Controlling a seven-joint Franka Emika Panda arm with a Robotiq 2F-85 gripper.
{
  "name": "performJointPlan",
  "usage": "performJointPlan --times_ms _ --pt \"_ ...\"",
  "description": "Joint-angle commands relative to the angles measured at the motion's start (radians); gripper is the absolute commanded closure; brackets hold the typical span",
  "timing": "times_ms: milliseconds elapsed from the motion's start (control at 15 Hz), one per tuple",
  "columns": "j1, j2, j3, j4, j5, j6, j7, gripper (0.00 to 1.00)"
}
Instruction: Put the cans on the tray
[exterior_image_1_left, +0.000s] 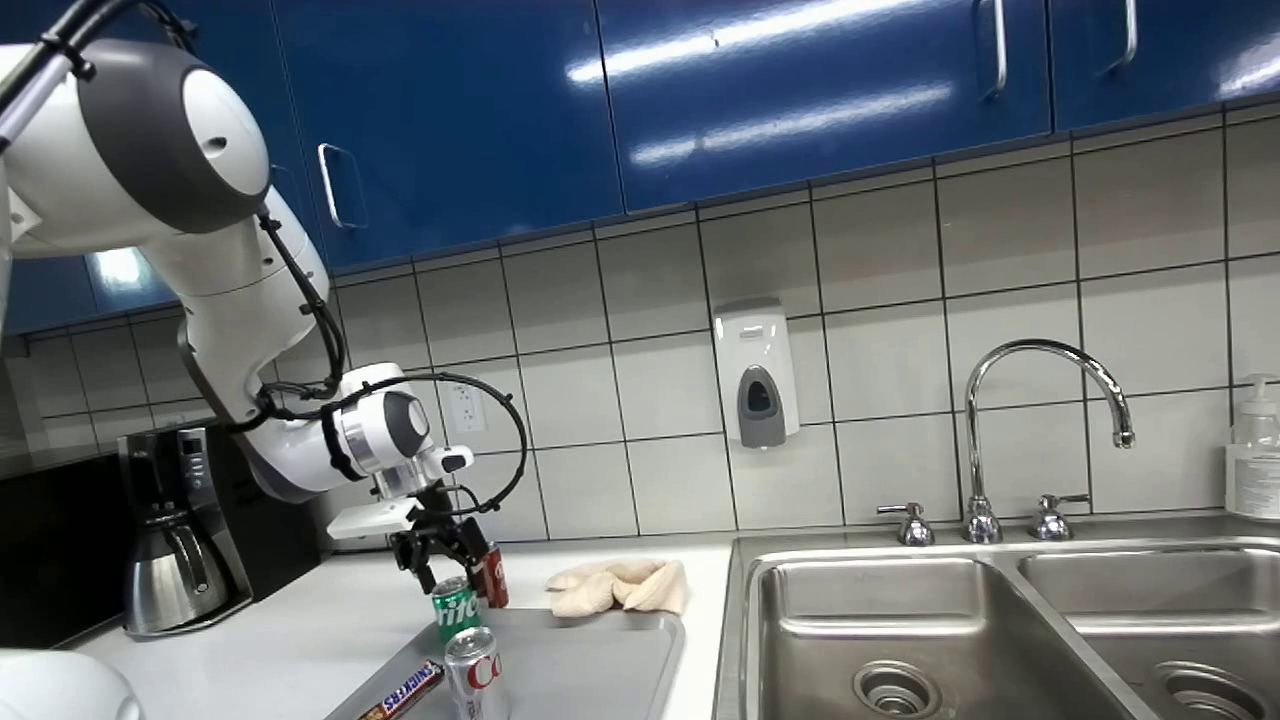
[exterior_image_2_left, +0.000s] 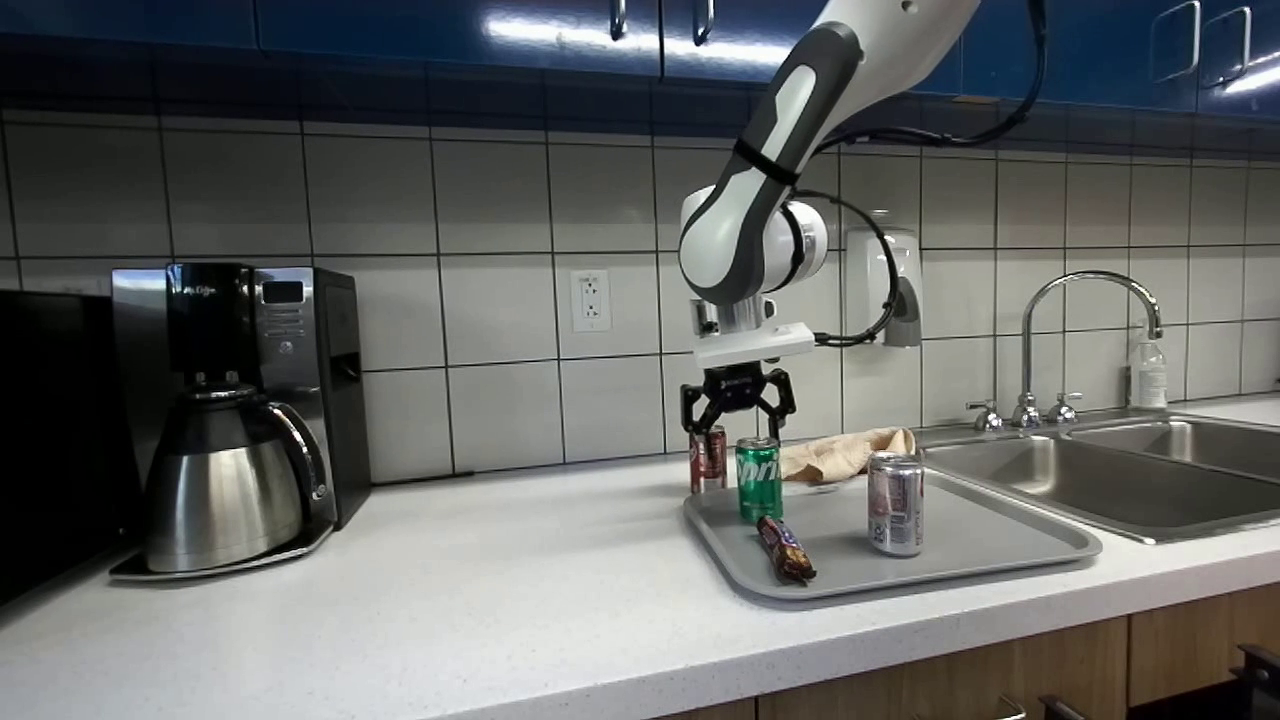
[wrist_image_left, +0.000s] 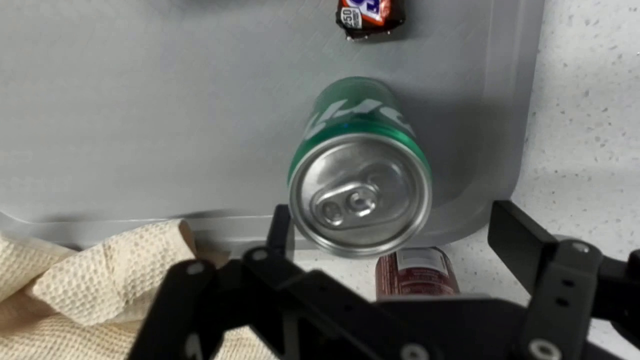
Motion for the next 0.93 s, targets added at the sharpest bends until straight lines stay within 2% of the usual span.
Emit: performJointPlan --times_ms 0,467,867 --pt "-0.004 0.003 0.0 0.055 -0.013 -0.024 0.001 0.0" --pt "-0.003 0.059 -0.012 0.132 -0.024 -0.022 0.005 0.0" --pt "-0.015 0.127 -0.007 0.216 0.015 -0.008 -0.024 0.0"
